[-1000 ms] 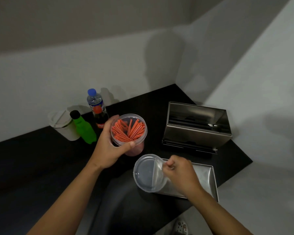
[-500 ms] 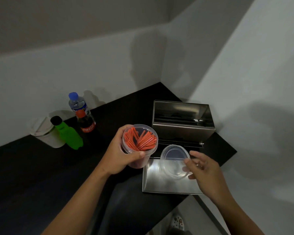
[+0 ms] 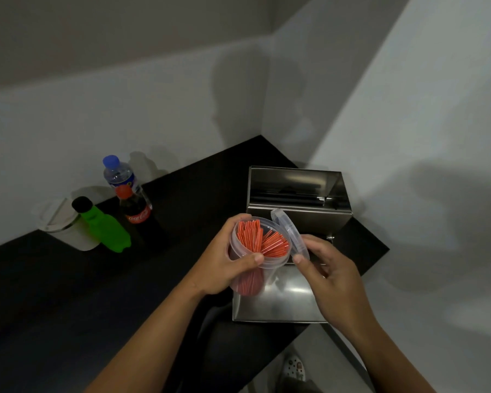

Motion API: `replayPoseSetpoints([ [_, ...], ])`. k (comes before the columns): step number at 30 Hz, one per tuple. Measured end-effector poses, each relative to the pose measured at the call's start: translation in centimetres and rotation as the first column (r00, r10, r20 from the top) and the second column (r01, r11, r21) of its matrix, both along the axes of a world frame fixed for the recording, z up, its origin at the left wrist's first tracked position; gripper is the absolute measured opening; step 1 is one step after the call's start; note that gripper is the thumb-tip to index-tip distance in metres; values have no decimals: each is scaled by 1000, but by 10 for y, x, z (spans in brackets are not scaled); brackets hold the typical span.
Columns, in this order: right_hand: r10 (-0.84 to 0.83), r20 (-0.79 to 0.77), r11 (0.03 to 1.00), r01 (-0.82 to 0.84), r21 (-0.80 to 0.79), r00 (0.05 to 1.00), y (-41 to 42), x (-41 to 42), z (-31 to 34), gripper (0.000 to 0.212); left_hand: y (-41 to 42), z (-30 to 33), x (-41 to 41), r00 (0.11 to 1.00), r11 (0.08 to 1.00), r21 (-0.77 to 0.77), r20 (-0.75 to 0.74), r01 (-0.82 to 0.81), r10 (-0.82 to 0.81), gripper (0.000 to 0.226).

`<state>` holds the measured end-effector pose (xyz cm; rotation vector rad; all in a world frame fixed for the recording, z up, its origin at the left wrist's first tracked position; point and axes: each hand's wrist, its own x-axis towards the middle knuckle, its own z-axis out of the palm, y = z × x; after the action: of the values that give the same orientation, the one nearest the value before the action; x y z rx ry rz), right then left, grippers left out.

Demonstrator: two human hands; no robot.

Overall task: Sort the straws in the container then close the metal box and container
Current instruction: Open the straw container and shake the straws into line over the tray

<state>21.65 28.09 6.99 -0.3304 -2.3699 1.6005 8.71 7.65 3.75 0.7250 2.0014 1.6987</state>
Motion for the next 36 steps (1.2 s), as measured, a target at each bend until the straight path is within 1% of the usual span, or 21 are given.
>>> replayPoseSetpoints([
  [2,12,-21,1000,-12,-29,1000,-2,0,1,34,0,1,0,1000,1000,19,13,-11,10,90],
  [4,42,-48,999,-43,-19,998,-3,0,2,37,0,3,1,1000,999,38,28,-13,11,96],
  [6,77,-66,997,-76,21,995,-4,-1,3,39,1,5,1,999,998,59,35,5,-7,99],
  [8,115,-94,992,-109,59,989,-4,-3,6,39,3,8,2,999,997,78,39,24,-27,97],
  [10,165,-139,980,-148,130,976,-4,-5,10,39,8,13,2,998,994,105,37,36,-40,95],
  [13,221,-163,961,-186,206,962,-3,-9,15,39,14,19,2,998,989,145,35,37,-43,94],
  [17,217,-166,957,-176,231,962,-1,-13,15,39,22,26,1,998,981,196,54,16,-27,100],
  [20,196,-179,966,-158,205,964,-2,-13,15,37,25,32,3,999,982,186,27,40,-46,103],
  [22,197,-175,968,-164,190,965,-1,-14,16,42,26,33,3,998,986,160,7,58,-60,96],
  [25,223,-151,959,-189,213,963,0,-15,17,55,27,39,3,997,987,143,19,72,-75,78],
  [28,201,-156,972,-176,157,967,3,-18,18,52,31,47,4,997,991,112,35,68,-73,44],
  [29,195,-167,976,-175,132,966,4,-19,19,50,31,49,3,996,992,98,29,80,-83,38],
  [32,200,-196,980,-193,55,960,8,-22,23,42,27,50,-1,993,992,57,36,113,-116,38],
  [36,203,-190,975,-216,-51,961,13,-21,24,36,20,51,-8,986,987,83,83,138,-145,41],
])
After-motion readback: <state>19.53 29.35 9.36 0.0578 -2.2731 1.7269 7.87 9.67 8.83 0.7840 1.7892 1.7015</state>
